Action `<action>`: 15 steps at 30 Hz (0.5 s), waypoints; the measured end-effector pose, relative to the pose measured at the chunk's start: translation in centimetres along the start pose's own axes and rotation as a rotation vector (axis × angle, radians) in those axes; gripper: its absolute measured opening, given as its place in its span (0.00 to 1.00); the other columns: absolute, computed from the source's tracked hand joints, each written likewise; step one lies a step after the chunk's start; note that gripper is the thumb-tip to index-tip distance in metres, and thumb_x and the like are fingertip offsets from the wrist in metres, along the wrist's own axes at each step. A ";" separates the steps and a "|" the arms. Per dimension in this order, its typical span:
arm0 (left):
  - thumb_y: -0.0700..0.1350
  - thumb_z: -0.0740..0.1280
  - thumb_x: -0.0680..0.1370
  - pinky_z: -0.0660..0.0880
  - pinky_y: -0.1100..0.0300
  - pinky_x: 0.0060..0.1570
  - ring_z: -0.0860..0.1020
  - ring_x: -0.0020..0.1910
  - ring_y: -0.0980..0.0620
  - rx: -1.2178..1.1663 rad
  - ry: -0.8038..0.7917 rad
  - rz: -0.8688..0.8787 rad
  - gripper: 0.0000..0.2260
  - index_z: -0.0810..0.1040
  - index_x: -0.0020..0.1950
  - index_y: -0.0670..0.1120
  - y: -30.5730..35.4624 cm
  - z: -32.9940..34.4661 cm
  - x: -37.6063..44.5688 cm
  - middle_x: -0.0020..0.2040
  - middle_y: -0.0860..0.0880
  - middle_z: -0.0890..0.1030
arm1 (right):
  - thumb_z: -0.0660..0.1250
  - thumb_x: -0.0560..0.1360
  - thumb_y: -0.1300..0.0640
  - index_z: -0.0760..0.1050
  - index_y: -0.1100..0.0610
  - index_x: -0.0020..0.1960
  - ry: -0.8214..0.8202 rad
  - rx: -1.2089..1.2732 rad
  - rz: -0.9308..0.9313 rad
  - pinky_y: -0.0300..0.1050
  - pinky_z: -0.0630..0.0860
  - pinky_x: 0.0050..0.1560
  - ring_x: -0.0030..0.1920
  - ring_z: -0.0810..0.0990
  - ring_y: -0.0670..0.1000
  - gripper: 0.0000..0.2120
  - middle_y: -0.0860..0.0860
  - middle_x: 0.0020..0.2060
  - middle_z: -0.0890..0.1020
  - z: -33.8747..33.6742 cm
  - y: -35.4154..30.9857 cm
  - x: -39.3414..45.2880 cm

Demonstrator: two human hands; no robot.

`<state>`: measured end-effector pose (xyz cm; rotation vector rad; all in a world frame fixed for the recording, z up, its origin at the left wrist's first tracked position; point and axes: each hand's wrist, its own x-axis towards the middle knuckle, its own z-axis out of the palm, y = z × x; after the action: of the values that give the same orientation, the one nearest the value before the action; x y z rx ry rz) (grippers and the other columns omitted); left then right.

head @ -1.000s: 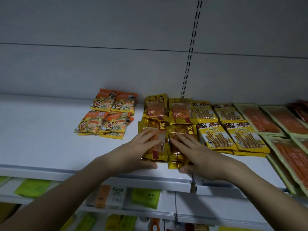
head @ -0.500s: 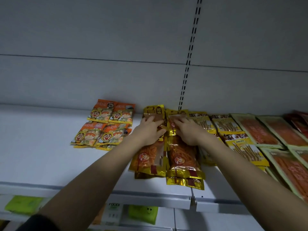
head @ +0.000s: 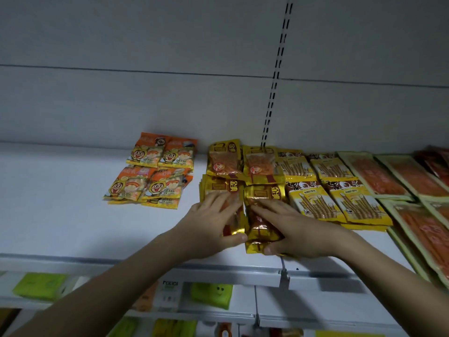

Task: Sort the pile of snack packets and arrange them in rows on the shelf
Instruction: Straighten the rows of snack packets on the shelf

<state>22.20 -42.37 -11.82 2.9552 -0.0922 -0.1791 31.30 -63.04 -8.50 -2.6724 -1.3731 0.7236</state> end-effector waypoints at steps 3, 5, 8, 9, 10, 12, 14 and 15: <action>0.68 0.55 0.80 0.52 0.44 0.77 0.44 0.80 0.52 0.010 -0.009 -0.007 0.36 0.46 0.82 0.55 0.2 -0.2 0.1 0.82 0.52 0.47 | 0.69 0.77 0.45 0.40 0.47 0.81 0.056 0.017 0.010 0.49 0.48 0.78 0.79 0.39 0.47 0.46 0.43 0.79 0.40 0.6 -0.1 0.6; 0.69 0.55 0.79 0.50 0.44 0.77 0.42 0.80 0.52 0.016 -0.027 -0.017 0.37 0.44 0.82 0.56 0.4 -0.7 -0.1 0.82 0.52 0.45 | 0.70 0.76 0.45 0.39 0.47 0.81 0.068 0.037 0.010 0.49 0.48 0.78 0.79 0.38 0.47 0.47 0.43 0.79 0.39 0.8 -0.2 0.5; 0.68 0.58 0.79 0.45 0.45 0.78 0.36 0.80 0.51 0.013 -0.074 -0.033 0.40 0.39 0.82 0.57 0.8 -2.0 -0.6 0.82 0.53 0.38 | 0.72 0.74 0.44 0.41 0.45 0.81 0.133 0.146 -0.026 0.44 0.48 0.78 0.78 0.41 0.43 0.49 0.40 0.79 0.40 0.4 0.1 -0.5; 0.67 0.59 0.79 0.43 0.46 0.78 0.35 0.80 0.52 0.021 -0.084 -0.036 0.41 0.38 0.81 0.57 0.9 -2.7 -0.8 0.82 0.54 0.37 | 0.71 0.74 0.43 0.42 0.44 0.81 0.170 0.192 -0.035 0.43 0.48 0.78 0.78 0.43 0.42 0.47 0.39 0.79 0.42 -0.1 0.5 -1.1; 0.65 0.61 0.79 0.41 0.48 0.78 0.34 0.80 0.53 0.025 -0.093 -0.038 0.41 0.38 0.82 0.57 1.2 -3.5 -1.1 0.82 0.54 0.37 | 0.69 0.75 0.42 0.45 0.44 0.81 0.212 0.233 -0.034 0.43 0.49 0.77 0.77 0.45 0.40 0.45 0.38 0.79 0.44 -0.7 1.0 -1.8; 0.61 0.63 0.80 0.42 0.52 0.78 0.36 0.80 0.55 -0.015 -0.100 -0.042 0.40 0.40 0.82 0.56 2.1 -5.3 -1.0 0.82 0.56 0.39 | 0.66 0.77 0.42 0.50 0.44 0.80 0.315 0.277 -0.012 0.40 0.52 0.75 0.75 0.50 0.38 0.38 0.40 0.79 0.51 -2.5 3.0 -3.2; 0.57 0.62 0.81 0.47 0.54 0.78 0.44 0.81 0.55 -0.098 -0.054 -0.003 0.35 0.46 0.83 0.56 3.8 -6.6 0.4 0.82 0.56 0.46 | 0.63 0.79 0.45 0.56 0.46 0.79 0.409 0.267 0.052 0.35 0.55 0.69 0.73 0.57 0.39 0.31 0.42 0.77 0.59 -4.3 6.0 -4.0; 0.55 0.61 0.82 0.50 0.55 0.79 0.49 0.80 0.54 -0.128 -0.012 0.029 0.32 0.50 0.83 0.55 5.0 -6.8 1.8 0.82 0.54 0.50 | 0.63 0.80 0.46 0.59 0.48 0.79 0.446 0.248 0.093 0.35 0.57 0.67 0.74 0.60 0.41 0.29 0.44 0.76 0.62 -5.1 7.8 -4.0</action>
<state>24.62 -46.19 -4.45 2.8239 -0.1212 -0.1918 37.38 -70.07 -4.45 -2.5039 -0.9836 0.2534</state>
